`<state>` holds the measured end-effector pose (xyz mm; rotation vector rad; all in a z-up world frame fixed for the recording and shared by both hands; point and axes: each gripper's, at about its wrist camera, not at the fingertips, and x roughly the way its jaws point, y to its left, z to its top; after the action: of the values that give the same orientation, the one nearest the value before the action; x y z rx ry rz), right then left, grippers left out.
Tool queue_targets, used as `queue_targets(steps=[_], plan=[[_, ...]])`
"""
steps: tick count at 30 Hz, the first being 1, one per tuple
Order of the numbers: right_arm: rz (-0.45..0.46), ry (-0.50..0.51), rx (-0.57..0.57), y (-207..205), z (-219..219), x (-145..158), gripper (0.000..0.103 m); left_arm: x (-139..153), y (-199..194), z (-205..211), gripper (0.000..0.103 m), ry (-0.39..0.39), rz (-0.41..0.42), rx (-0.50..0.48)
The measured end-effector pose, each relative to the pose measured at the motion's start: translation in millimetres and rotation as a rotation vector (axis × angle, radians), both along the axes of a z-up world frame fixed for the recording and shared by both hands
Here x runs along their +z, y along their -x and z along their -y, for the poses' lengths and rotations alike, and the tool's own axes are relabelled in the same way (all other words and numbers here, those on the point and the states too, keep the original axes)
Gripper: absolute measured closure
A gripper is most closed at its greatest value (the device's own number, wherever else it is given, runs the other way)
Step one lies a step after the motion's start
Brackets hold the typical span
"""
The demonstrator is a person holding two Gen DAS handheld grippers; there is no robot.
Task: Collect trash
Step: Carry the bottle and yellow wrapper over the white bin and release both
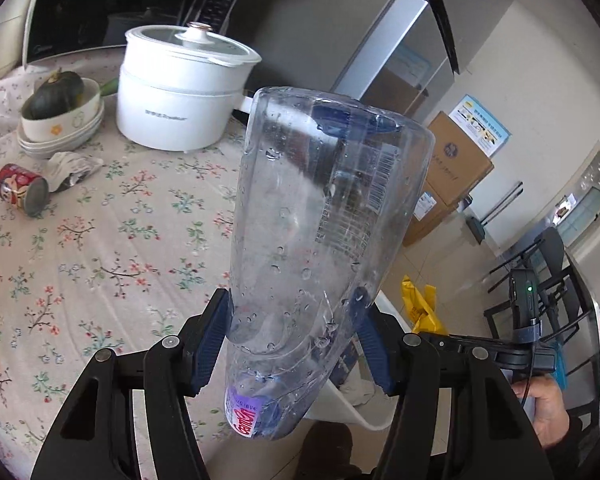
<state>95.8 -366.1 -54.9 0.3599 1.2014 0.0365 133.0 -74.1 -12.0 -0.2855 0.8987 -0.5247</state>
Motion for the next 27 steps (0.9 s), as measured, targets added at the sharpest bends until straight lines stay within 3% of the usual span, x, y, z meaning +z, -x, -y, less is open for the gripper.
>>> queue_targets(steps=[4,8,15,20,22,25,27], plan=[[-0.033,0.024,-0.059,7.5,22.4,-9.2,0.072,-6.0,-0.1,39.8,0.039,0.004,0.012,-0.068],[-0.038,0.013,-0.093,14.8,41.3,-12.0,0.049,-15.5,1.0,78.7,0.039,0.009,0.02,-0.128],[-0.041,0.016,-0.145,28.9,70.7,-15.7,0.045,-32.6,-2.5,134.1,0.038,0.058,0.04,-0.189],[-0.057,0.033,-0.17,37.7,89.3,-22.2,0.043,-58.9,-11.0,163.8,0.038,0.078,-0.03,-0.209],[-0.064,0.038,-0.175,40.2,94.6,-24.5,0.043,-69.7,-11.3,175.8,0.037,0.066,-0.044,-0.235],[-0.073,0.053,-0.177,42.6,99.8,-27.2,0.042,-84.4,-14.3,192.5,0.035,-0.018,-0.062,-0.256],[-0.069,0.062,-0.175,44.1,101.6,-26.8,0.04,-89.5,-14.5,196.7,0.023,-0.07,-0.062,-0.25]])
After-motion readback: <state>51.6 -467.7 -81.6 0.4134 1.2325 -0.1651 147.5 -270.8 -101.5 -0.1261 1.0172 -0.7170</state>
